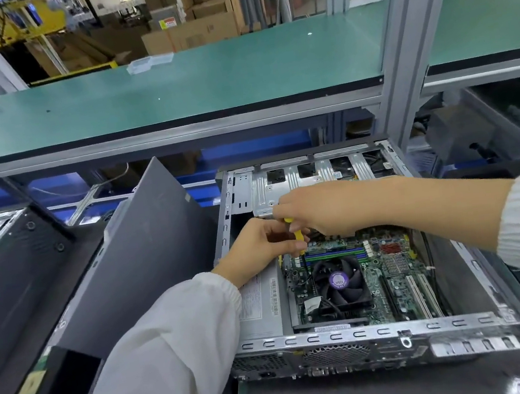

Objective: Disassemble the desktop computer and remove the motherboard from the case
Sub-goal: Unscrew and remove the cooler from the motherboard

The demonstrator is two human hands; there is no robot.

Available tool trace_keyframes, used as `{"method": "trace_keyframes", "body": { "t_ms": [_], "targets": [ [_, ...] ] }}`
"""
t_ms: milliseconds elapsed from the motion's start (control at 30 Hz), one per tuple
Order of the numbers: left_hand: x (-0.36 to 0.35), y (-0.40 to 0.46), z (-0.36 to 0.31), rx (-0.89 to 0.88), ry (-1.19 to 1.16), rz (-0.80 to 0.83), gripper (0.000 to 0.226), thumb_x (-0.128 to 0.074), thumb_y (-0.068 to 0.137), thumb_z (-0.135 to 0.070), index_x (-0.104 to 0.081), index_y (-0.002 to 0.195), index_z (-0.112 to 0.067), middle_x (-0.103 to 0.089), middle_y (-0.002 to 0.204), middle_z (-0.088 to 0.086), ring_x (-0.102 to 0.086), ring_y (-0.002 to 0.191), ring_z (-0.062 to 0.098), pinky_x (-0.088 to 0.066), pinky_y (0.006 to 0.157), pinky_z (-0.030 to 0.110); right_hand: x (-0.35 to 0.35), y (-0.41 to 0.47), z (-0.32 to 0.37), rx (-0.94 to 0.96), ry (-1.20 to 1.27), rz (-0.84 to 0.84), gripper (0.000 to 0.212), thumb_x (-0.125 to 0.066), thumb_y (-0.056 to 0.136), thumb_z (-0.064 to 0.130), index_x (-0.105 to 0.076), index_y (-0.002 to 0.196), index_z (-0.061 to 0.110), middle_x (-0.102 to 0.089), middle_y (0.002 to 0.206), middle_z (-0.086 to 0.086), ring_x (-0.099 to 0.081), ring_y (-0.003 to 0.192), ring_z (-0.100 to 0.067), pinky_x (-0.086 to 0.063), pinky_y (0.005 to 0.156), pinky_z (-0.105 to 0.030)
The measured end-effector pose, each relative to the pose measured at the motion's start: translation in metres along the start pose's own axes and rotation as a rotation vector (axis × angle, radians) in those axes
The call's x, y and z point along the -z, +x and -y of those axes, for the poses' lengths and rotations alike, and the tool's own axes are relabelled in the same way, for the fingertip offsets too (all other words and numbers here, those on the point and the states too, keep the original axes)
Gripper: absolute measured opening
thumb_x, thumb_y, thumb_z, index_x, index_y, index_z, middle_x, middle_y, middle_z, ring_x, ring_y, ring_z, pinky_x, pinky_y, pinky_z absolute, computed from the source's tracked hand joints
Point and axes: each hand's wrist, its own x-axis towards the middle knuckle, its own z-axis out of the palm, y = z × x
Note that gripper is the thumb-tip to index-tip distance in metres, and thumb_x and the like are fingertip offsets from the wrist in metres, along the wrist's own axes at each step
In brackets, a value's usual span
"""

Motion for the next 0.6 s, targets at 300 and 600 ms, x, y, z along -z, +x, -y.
{"method": "trace_keyframes", "body": {
  "t_ms": [300,600],
  "targets": [
    [-0.004,0.0,-0.001,-0.026,-0.041,-0.034,0.029,-0.078,0.075,-0.001,-0.071,0.064,-0.028,-0.069,0.07,0.005,-0.065,0.067,0.016,-0.055,0.072,0.024,-0.015,0.016,0.011,-0.142,-0.205,-0.126,0.02,-0.046,0.097,0.033,-0.05,0.101,0.014,-0.047,0.075,0.002,-0.048,0.071,-0.022,-0.018,0.046,-0.028],
    [-0.004,0.004,0.0,-0.002,-0.049,-0.058,0.022,-0.074,0.072,0.011,-0.064,0.092,0.006,-0.068,0.082,0.023,-0.065,0.066,0.016,-0.054,0.066,0.024,-0.003,0.006,0.007,-0.066,0.042,0.009,0.033,-0.06,0.087,0.044,-0.044,0.098,0.017,-0.04,0.08,0.006,-0.046,0.076,-0.018,-0.036,0.062,-0.03]
  ]
}}
